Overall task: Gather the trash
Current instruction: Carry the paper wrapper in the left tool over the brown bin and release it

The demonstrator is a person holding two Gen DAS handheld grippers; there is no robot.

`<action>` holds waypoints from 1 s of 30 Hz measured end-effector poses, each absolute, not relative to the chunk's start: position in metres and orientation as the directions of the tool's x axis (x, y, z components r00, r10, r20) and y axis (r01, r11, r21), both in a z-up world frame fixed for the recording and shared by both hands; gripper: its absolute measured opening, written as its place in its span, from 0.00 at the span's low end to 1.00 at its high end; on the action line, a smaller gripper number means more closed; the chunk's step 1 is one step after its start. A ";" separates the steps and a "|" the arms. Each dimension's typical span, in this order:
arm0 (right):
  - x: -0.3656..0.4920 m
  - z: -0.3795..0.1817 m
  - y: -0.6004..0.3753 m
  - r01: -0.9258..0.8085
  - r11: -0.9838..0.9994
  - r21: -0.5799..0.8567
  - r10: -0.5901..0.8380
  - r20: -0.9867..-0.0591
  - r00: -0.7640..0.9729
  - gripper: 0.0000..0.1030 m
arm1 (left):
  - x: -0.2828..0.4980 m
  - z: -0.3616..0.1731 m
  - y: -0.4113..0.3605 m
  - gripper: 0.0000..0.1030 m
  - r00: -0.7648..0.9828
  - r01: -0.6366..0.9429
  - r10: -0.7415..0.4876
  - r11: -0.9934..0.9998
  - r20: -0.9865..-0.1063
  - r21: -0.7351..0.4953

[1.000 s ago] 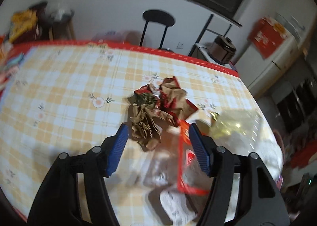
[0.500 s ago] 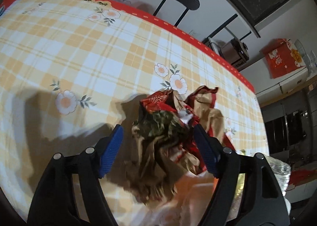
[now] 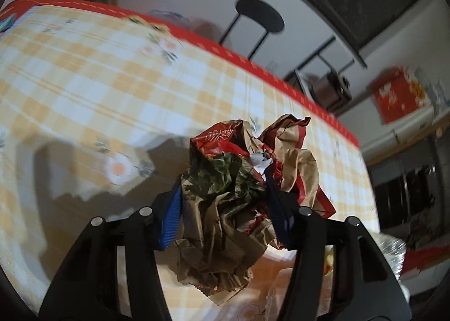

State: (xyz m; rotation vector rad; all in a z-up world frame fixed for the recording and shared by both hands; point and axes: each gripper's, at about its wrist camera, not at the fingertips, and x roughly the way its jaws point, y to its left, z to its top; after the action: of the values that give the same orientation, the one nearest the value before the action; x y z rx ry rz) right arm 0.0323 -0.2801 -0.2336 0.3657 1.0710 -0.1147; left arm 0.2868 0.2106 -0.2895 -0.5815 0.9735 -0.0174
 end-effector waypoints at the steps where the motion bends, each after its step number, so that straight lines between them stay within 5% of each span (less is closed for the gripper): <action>1: 0.031 -0.231 -0.278 0.263 0.935 0.239 0.086 -0.870 0.486 0.06 | 0.281 -0.281 0.218 0.54 0.591 -0.247 -0.258 0.844 -0.765 -0.476; 15: 0.020 -0.200 -0.245 0.186 0.931 0.313 0.150 -0.795 0.587 0.06 | 0.123 -0.185 0.272 0.55 0.698 -0.335 -0.084 0.840 -0.711 -0.427; 30: 0.002 -0.189 -0.266 0.108 0.929 0.354 0.206 -0.738 0.642 0.06 | 0.048 -0.154 0.193 0.55 0.709 -0.228 -0.102 0.903 -0.698 -0.364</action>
State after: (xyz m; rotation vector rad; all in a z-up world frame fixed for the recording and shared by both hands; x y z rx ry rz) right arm 0.0017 -0.2662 -0.1890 0.3878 0.8775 0.0574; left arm 0.0477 0.1934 -0.1542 -0.4496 0.7865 0.0723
